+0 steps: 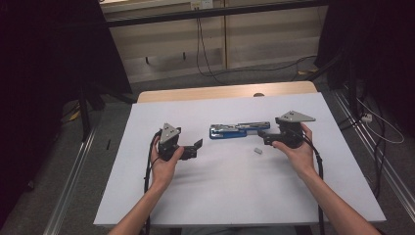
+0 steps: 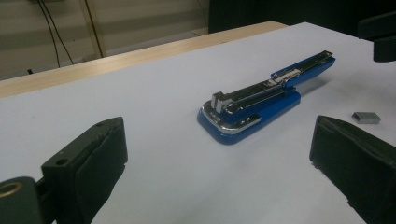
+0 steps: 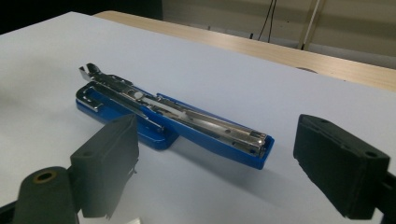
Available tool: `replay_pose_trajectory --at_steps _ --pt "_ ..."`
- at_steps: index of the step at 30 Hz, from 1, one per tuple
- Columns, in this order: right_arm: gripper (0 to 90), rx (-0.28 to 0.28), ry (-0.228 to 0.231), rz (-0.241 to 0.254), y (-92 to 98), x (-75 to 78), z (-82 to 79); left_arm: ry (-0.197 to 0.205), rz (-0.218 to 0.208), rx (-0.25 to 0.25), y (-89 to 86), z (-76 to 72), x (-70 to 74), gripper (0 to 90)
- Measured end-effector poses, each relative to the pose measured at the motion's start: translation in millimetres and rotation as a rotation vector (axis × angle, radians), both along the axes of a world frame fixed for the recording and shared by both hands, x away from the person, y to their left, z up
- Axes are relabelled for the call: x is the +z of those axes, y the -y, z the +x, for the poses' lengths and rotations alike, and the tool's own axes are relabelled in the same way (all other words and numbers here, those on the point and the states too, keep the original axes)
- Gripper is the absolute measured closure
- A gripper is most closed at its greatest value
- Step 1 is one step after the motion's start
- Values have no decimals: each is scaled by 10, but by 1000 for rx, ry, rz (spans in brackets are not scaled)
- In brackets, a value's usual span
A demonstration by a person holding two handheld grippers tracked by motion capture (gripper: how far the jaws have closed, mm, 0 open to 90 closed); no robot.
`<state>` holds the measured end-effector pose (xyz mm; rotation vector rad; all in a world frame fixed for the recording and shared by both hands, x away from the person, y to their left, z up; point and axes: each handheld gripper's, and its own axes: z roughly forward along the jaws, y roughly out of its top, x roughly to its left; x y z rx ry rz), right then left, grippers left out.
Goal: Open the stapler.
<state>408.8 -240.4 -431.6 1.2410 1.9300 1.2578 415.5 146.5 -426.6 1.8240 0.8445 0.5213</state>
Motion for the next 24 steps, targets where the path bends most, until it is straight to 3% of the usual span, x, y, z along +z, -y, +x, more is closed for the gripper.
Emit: replay_pose_trajectory --at_steps 3,10,17,24 --pt "137 12 0 1 12 12 -53 -14 -5 12 -64 -74 -31 41" --pt "129 36 -14 8 76 23 -181 3 -9 34 -195 -229 -56 38" --pt "126 52 -15 12 122 50 -294 27 0 27 -298 -404 -61 38" --pt "126 46 -32 13 165 11 -337 25 1 27 -377 -541 -70 38"
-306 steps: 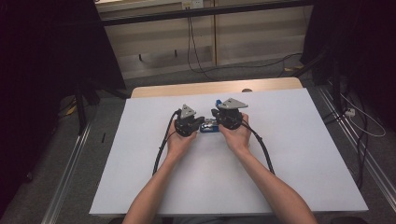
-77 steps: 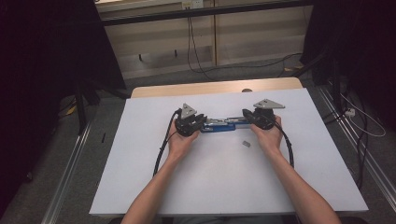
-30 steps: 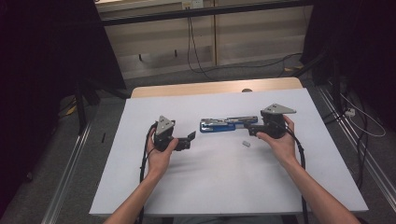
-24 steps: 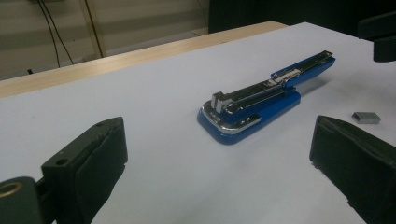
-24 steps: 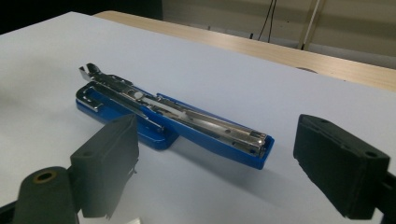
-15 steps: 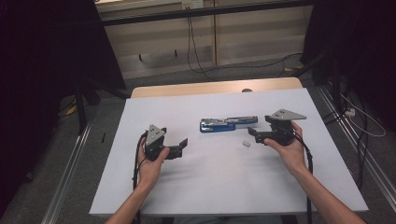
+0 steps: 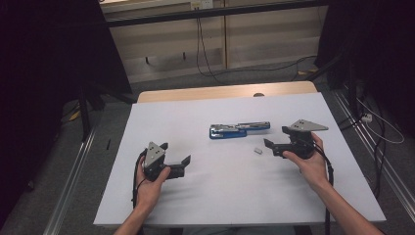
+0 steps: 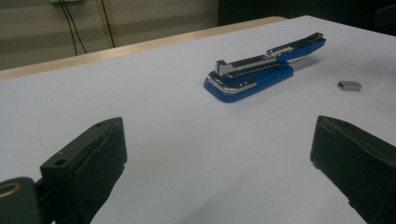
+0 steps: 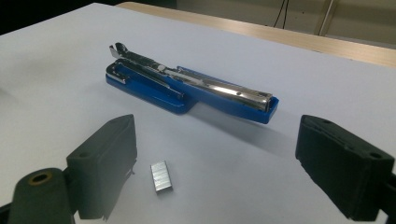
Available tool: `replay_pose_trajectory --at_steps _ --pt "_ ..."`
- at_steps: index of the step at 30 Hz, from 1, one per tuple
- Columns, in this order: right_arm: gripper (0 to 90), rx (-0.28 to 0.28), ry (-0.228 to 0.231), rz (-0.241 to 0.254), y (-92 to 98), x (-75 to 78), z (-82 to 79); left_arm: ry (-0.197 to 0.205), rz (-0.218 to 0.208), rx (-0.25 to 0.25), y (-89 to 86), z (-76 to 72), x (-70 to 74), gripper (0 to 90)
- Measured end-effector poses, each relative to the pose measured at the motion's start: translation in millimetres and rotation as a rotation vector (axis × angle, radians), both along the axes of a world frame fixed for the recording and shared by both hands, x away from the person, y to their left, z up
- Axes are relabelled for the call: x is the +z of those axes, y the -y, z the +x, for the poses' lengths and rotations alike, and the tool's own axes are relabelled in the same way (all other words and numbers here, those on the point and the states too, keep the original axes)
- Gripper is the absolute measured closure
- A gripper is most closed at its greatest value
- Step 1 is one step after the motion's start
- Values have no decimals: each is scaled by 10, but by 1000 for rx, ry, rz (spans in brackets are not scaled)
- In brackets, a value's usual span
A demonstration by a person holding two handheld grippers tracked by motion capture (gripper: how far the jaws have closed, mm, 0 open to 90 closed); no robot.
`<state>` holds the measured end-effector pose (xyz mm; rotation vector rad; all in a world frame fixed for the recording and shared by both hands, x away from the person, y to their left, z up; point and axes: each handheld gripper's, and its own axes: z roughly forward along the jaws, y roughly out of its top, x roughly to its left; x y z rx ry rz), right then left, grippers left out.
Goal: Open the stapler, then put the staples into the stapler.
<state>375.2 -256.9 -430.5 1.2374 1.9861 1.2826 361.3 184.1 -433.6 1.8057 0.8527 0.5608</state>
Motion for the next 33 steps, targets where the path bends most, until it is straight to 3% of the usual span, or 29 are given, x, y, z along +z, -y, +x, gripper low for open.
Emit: replay_pose_trajectory --at_steps 12,21,33 --pt "139 40 -18 3 -53 -27 26 2 -8 5 3 -38 -2 38" --pt "128 99 -75 -6 -133 0 127 -1 0 -16 20 -41 -15 38" --pt "128 186 -166 -11 -202 67 225 15 -3 11 -31 -139 37 38"
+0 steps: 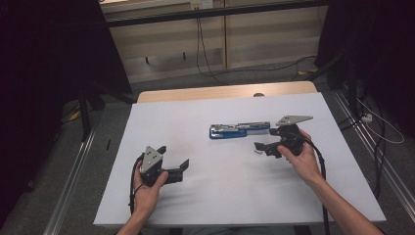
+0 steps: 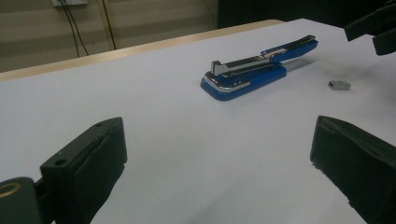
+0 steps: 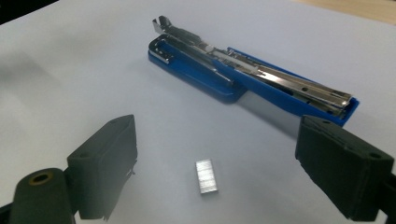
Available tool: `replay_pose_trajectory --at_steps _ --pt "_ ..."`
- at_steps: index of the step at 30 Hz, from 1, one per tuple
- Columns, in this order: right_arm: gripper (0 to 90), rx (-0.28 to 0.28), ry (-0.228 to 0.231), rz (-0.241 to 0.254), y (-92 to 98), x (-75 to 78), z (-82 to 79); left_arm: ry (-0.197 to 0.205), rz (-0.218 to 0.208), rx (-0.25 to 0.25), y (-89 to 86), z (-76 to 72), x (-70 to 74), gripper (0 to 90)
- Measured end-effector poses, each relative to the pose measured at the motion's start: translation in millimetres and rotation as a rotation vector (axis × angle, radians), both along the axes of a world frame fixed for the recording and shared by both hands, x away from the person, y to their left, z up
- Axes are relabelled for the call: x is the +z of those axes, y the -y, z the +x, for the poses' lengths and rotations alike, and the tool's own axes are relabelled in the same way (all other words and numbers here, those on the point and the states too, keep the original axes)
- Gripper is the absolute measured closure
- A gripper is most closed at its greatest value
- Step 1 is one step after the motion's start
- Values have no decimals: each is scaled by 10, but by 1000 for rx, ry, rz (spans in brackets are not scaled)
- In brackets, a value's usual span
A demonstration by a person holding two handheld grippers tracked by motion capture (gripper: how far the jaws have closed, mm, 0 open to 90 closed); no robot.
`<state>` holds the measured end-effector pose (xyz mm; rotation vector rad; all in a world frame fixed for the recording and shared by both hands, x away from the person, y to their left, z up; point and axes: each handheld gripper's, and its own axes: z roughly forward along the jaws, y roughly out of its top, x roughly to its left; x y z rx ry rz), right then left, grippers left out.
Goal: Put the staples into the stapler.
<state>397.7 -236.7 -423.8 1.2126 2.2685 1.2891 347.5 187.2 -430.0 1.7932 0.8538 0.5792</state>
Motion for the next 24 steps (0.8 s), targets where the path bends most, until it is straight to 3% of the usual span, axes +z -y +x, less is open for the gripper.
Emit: replay_pose_trajectory --at_steps 11,15,19,24 --pt "150 97 -95 -22 -89 52 133 3 -5 -6 -61 -64 0 38" --pt "147 117 -110 -38 -115 80 201 14 -19 -12 -41 -62 23 38" --pt "109 151 -104 -57 -120 114 241 12 -13 -13 -43 -54 23 38" --pt "124 174 -110 -83 -129 138 301 7 -3 -12 -29 -28 -3 38"
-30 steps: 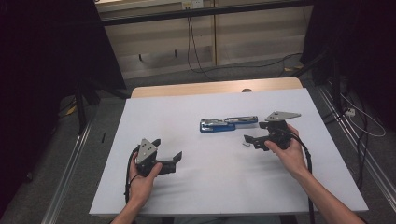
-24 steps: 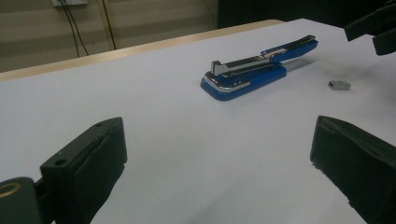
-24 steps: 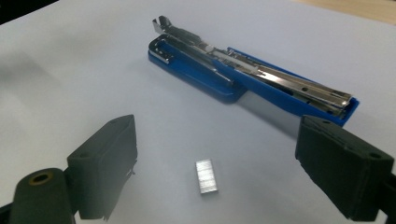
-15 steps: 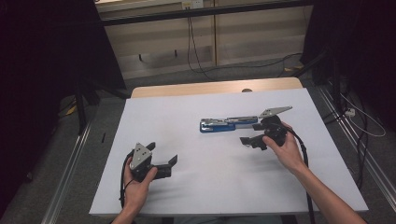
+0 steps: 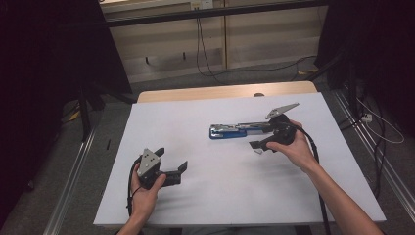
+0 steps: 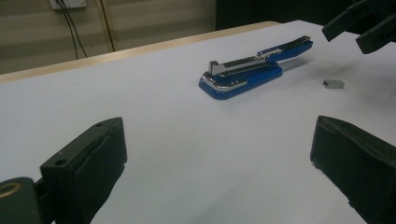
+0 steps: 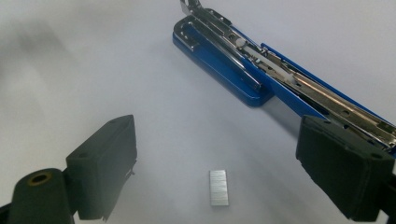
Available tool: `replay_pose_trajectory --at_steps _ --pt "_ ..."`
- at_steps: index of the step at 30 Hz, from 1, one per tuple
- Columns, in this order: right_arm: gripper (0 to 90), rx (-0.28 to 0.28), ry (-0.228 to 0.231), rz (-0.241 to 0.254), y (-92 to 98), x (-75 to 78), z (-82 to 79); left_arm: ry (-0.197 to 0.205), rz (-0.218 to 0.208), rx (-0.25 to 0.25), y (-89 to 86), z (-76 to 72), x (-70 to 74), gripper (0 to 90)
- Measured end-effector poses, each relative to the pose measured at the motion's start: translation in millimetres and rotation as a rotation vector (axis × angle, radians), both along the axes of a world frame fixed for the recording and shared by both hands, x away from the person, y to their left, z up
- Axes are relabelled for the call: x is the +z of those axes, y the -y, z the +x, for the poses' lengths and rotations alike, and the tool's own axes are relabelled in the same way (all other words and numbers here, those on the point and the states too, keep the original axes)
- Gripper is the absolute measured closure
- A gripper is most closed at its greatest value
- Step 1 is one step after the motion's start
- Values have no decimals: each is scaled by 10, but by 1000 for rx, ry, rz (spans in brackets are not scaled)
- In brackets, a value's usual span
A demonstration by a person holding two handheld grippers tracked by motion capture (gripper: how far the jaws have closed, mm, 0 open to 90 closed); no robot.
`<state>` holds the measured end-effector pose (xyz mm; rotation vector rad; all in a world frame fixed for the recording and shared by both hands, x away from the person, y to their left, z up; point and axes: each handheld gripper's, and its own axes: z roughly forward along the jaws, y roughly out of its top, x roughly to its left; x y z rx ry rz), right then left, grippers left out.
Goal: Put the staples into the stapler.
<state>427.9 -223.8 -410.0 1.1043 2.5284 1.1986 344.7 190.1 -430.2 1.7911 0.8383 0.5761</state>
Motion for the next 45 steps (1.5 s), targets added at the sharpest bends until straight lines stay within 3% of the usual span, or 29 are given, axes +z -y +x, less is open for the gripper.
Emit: replay_pose_trajectory --at_steps 13,16,26,36,45 --pt "335 65 -97 -102 -57 -80 120 -10 5 -16 41 -4 -17 38" --pt "406 73 -114 -128 -60 -86 122 -9 7 -21 42 -5 -15 38" --pt "514 89 -146 -217 -77 -118 114 -7 8 -22 43 -6 -15 38" --pt "631 114 -168 -249 -100 -143 118 -5 11 -21 46 -6 -15 38" --pt "675 129 -180 -269 -111 -189 119 -4 10 -21 43 -2 -16 38"
